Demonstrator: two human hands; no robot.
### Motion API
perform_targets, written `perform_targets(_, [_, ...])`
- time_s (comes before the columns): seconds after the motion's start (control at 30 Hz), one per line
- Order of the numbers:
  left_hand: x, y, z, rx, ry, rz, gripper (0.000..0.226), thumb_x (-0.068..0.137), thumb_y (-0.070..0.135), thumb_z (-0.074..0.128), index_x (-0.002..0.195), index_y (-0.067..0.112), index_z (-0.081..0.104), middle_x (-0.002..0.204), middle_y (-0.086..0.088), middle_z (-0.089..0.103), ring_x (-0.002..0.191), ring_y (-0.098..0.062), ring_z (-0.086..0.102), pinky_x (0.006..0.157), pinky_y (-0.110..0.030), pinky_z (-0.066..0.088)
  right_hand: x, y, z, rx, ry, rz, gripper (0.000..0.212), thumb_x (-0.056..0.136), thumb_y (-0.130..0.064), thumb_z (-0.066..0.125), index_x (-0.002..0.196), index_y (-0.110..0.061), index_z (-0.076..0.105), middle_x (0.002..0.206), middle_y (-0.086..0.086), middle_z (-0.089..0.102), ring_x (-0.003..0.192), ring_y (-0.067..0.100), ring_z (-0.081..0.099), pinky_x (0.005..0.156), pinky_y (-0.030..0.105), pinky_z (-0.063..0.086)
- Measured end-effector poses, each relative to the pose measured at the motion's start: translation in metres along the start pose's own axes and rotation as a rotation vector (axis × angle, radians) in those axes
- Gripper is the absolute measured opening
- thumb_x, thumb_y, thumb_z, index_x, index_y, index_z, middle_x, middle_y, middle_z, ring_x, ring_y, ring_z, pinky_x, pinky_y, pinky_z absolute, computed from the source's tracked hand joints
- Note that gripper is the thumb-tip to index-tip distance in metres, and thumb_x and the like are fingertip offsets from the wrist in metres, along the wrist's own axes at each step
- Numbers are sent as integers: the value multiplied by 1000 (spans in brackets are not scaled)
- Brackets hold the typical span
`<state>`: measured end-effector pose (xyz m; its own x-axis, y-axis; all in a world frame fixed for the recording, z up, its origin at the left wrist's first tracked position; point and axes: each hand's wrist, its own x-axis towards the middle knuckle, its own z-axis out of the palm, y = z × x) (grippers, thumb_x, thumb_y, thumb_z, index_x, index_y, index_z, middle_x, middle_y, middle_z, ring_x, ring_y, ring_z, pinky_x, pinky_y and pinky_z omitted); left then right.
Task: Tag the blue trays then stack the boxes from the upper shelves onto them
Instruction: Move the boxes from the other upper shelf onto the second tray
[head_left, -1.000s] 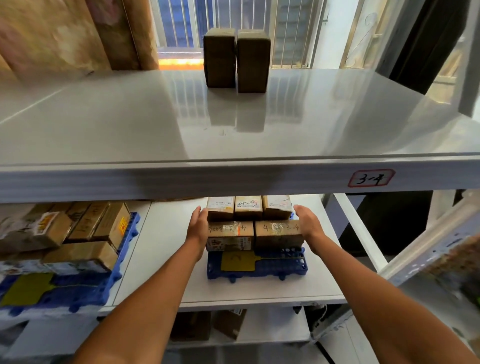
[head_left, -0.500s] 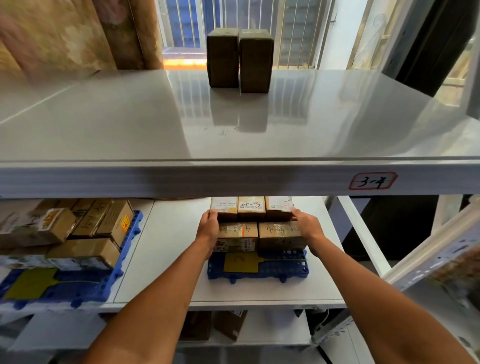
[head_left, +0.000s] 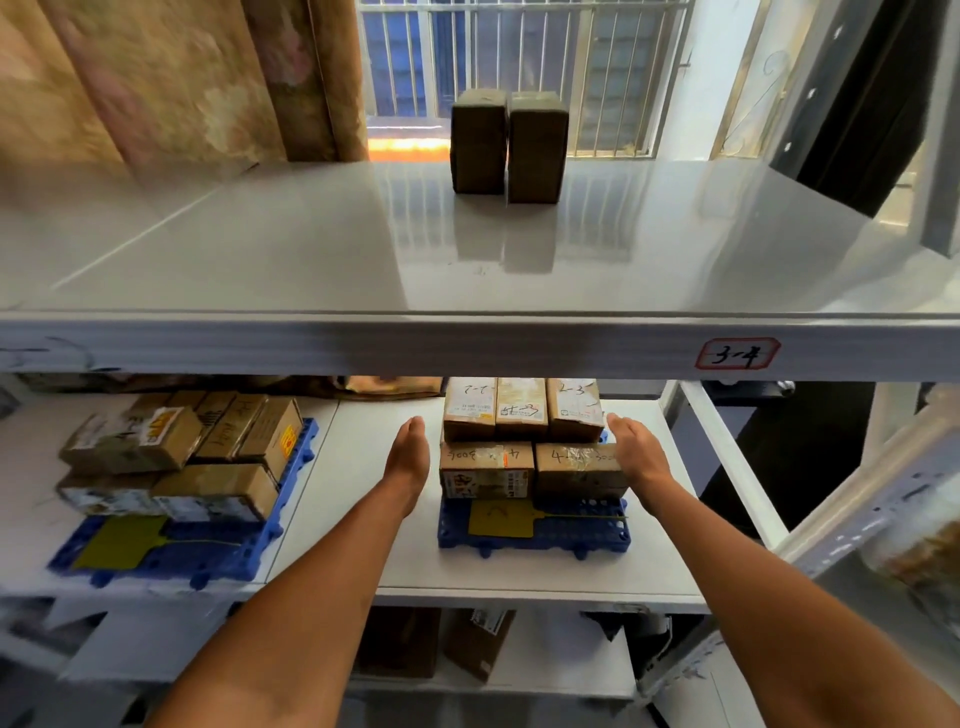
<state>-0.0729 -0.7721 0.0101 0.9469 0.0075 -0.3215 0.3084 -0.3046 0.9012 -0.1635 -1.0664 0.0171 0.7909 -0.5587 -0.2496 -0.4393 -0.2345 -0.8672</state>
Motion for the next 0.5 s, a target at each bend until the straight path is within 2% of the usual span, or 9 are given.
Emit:
perform_targets(0.07, [-13,6,-16,87,10,17,59,108,47,18,159,18,28,165,-8,29,150,-28,30,120,-45,25,-18,-6,-9,-62,58,-2,61,107,-53,35,152,-13,47,153,13,52,136,32,51,116,52,39])
perform_targets(0.2, [-49,22,-53,449,12,200,58,106,42,17,148,12,45,156,-15,43,139,-33,43,114,-44,32,-66,-31,-22,-281,36,-24,63,110,-48,22,152,-8,47,158,17,45,144,34,42,118,45,31])
perform_targets(0.3, [-85,32,-84,768,4,363,61,104,49,16,154,21,38,162,-8,36,145,-31,37,117,-49,31,-118,-57,-25,-488,-9,-91,64,111,-47,18,150,-6,48,157,20,45,144,35,42,117,45,32])
perform_targets(0.43, [-153,55,-120,851,-44,587,60,103,49,14,154,26,35,164,-4,33,148,-29,34,118,-49,30,-204,-93,-21,-592,-5,-145,67,109,-53,22,149,-6,48,153,21,49,140,36,47,115,45,37])
perform_targets(0.5, [-189,66,-138,846,-44,631,61,103,50,17,157,24,32,165,-6,31,150,-28,31,120,-45,26,-247,-110,-15,-674,-22,-181,67,109,-54,19,155,-9,40,161,18,41,146,35,41,119,45,34])
